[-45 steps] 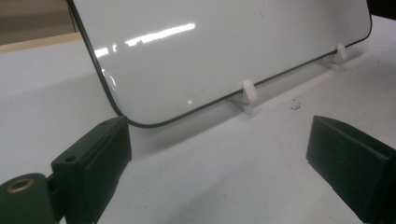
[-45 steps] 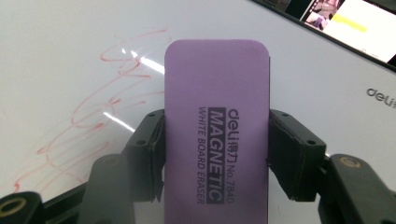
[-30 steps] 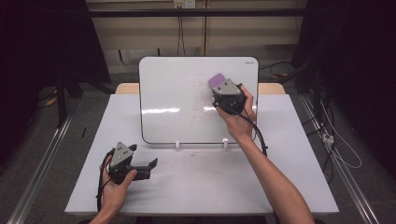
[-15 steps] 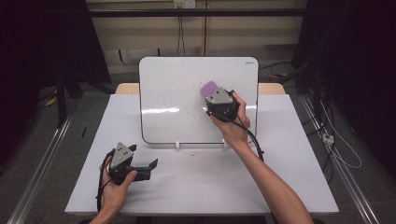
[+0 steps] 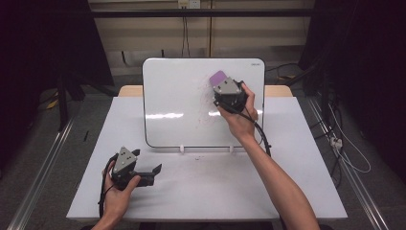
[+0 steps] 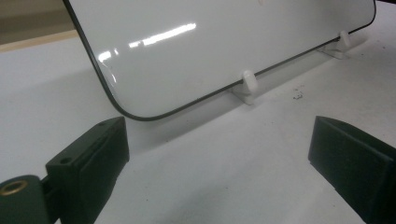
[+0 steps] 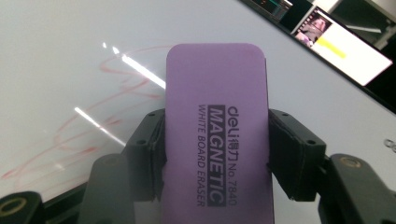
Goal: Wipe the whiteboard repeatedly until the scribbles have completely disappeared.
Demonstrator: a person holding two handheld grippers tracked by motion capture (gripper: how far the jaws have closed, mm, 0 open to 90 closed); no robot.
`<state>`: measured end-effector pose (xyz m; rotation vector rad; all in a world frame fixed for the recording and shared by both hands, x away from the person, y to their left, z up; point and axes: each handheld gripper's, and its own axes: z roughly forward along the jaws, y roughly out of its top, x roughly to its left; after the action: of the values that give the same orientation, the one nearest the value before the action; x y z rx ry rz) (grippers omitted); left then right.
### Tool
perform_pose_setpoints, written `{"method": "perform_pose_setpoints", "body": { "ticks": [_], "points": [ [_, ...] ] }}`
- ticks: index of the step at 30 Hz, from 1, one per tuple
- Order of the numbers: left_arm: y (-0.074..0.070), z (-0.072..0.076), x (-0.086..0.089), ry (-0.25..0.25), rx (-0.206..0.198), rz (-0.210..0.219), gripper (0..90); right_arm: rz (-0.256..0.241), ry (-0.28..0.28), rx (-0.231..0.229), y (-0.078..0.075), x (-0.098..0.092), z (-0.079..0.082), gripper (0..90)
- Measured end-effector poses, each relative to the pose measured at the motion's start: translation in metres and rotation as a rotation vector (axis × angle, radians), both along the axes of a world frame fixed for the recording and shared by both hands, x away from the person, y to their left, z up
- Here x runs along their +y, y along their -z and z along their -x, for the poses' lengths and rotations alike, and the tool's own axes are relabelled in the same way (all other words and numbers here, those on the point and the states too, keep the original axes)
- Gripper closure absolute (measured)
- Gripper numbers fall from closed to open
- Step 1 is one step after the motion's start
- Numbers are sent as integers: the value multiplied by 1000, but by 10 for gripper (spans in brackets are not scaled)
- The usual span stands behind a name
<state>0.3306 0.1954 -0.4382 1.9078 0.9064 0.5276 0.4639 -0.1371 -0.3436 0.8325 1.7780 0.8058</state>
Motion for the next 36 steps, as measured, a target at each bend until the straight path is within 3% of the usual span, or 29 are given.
{"method": "perform_pose_setpoints", "body": {
  "ticks": [7, 11, 17, 19, 25, 30, 36],
  "points": [
    [1, -1, 0, 2, 5, -3, 50, 62, -96, 34, 20, 27, 18, 419],
    [1, -1, -2, 6, 6, -1, 51, 75, -102, 37, 21, 31, 19, 419],
    [1, -2, 0, 7, 4, -7, 51, 42, -73, 26, 5, 20, 3, 419],
    [0, -2, 1, -2, 8, -1, 50, -3, -48, 30, -7, 10, -9, 419],
    [0, -2, 2, -2, 8, -5, 50, -6, 2, 5, -26, 5, -24, 419],
    [-1, -1, 1, 3, 4, 4, 50, 17, -10, -3, -18, 15, -19, 419],
    [-1, -2, 0, -1, 6, -1, 50, 69, -85, 9, 3, 40, -2, 419]
  ]
}}
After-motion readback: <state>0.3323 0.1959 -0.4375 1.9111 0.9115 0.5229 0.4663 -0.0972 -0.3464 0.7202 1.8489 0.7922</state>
